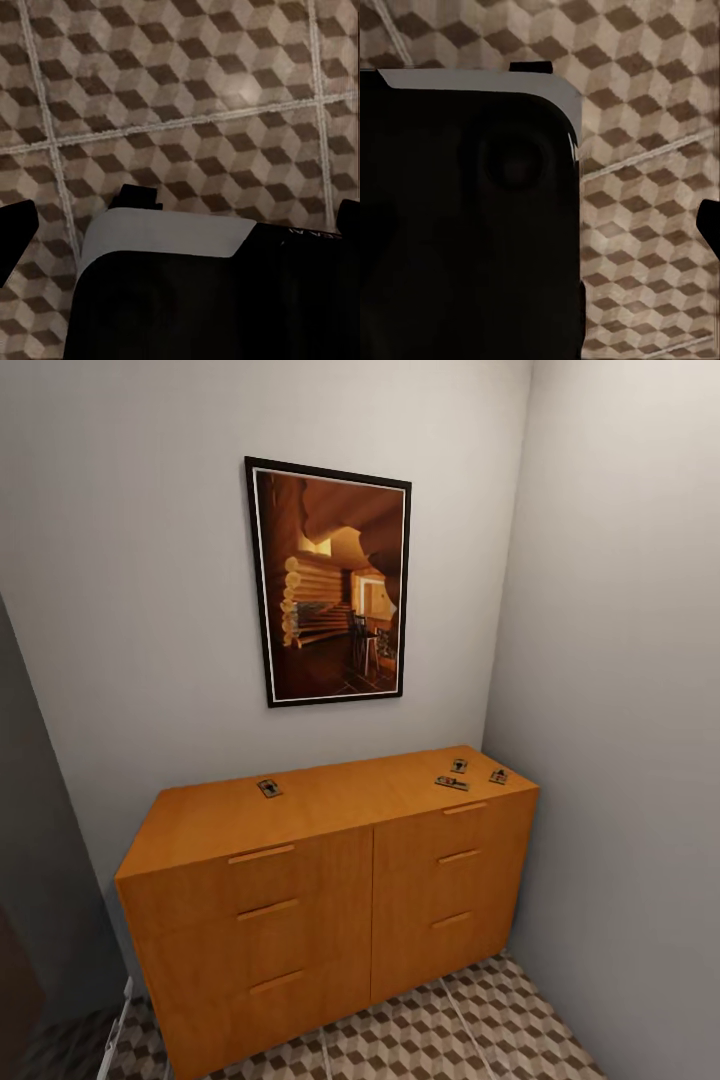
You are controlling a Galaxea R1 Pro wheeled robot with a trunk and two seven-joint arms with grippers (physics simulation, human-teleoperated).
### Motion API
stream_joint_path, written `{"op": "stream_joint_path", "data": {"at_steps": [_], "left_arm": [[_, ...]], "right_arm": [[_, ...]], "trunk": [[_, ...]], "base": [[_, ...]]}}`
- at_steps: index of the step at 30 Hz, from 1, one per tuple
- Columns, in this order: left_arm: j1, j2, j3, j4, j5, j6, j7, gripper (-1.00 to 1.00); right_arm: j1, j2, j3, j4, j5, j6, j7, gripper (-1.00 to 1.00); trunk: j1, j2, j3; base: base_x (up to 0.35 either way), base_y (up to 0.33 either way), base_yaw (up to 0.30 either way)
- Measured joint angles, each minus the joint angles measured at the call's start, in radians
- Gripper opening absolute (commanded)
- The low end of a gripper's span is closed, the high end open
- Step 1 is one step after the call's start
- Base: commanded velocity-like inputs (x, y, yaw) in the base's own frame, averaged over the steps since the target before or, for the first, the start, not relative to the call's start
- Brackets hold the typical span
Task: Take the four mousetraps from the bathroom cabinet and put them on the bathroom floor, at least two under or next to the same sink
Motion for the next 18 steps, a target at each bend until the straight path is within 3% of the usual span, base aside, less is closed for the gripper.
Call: {"op": "stream_joint_path", "data": {"at_steps": [5, 9, 18], "left_arm": [[0.0, 0.002, -0.001, -0.091, -0.005, 0.085, 0.007, 1.0], [0.0, 0.003, -0.001, -0.173, -0.008, 0.15, 0.01, 1.0], [0.0, 0.003, -0.002, -0.266, -0.009, 0.197, 0.011, 1.0]], "right_arm": [[0.0, -0.027, -0.001, -0.069, 0.0, 0.022, 0.003, 1.0], [-0.001, -0.051, -0.002, -0.141, -0.003, 0.082, 0.004, 1.0], [-0.001, -0.085, -0.009, -0.284, -0.008, 0.208, 0.005, 1.0]], "trunk": [[0.0, 0.0, 0.0], [0.0, 0.0, 0.0], [0.0, 0.0, 0.0]], "base": [[0.0, 0.0, 0.0], [0.0, 0.0, 0.0], [0.0, 0.0, 0.0]]}}
